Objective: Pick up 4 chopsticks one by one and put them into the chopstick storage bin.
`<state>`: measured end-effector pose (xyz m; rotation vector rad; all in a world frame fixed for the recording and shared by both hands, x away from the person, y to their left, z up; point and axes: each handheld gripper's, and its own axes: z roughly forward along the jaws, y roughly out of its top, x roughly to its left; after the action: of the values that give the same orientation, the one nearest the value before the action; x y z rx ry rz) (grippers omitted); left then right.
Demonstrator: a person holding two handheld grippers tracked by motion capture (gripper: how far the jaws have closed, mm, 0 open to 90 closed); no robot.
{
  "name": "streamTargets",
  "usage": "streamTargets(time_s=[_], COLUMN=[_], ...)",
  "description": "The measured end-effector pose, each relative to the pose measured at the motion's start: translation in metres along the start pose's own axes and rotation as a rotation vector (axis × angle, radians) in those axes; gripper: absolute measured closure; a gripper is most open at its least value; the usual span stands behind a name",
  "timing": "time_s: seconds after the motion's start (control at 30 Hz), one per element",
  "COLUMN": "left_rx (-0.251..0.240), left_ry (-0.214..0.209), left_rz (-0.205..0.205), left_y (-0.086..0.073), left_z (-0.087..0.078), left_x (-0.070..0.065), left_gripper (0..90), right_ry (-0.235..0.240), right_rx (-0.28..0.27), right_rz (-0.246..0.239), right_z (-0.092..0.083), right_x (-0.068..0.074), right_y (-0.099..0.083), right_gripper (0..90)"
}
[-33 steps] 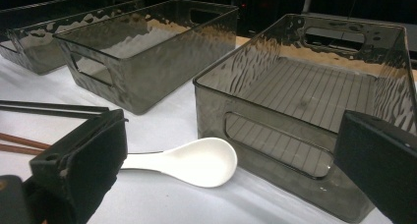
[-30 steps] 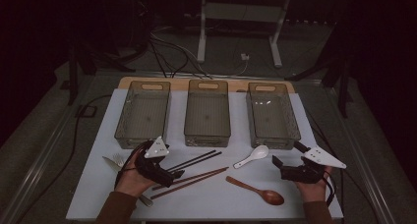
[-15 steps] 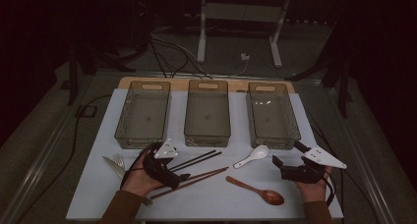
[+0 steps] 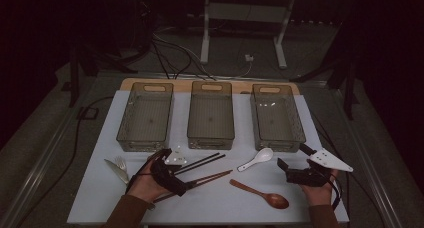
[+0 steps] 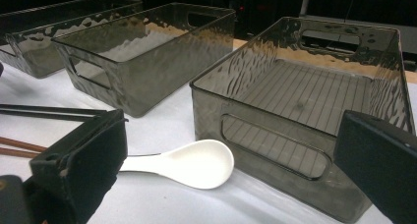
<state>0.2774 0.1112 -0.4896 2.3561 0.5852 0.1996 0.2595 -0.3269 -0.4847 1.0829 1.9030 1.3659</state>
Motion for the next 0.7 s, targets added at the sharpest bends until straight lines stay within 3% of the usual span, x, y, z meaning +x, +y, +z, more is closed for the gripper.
streamTargets(time_s=[0.1, 0.13, 0.17, 0.2, 0.27, 0.3, 0.43, 0.7], left_rx=[0.005, 0.01, 0.013, 0.018, 0.034, 0.039, 0.067, 0.146], left_ry=[-0.012, -0.024, -0.042, -0.049, -0.061, -0.066, -0.074, -0.062], left_rz=[0.003, 0.01, 0.016, 0.015, 0.027, 0.032, 0.05, 0.078], left_y=[-0.001, -0.002, -0.003, -0.003, -0.005, -0.005, -0.008, -0.01], left_z=[0.001, 0.001, 0.002, 0.002, 0.004, 0.005, 0.009, 0.017], left_x=[-0.002, -0.002, -0.002, -0.002, -0.003, -0.003, -0.005, -0.007], left_gripper=[21.0, 36.6, 36.6, 46.4, 51.7, 59.8, 69.9, 79.0], right_ry=[0.0, 0.0, 0.0, 0.0, 0.0, 0.0, -0.001, -0.001], right_rx=[0.0, 0.0, 0.0, 0.0, 0.0, -0.001, -0.001, -0.002], right_rz=[0.002, 0.001, 0.001, 0.002, 0.003, 0.002, 0.004, 0.003], right_z=[0.0, 0.0, 0.0, 0.0, 0.0, 0.0, -0.001, -0.001], right_x=[0.0, 0.0, 0.0, 0.0, 0.0, 0.0, 0.0, -0.001], right_y=[0.0, 0.0, 0.0, 0.0, 0.0, 0.0, 0.0, 0.0], right_gripper=[0.1, 0.1, 0.1, 0.1, 0.1, 0.1, 0.1, 0.1])
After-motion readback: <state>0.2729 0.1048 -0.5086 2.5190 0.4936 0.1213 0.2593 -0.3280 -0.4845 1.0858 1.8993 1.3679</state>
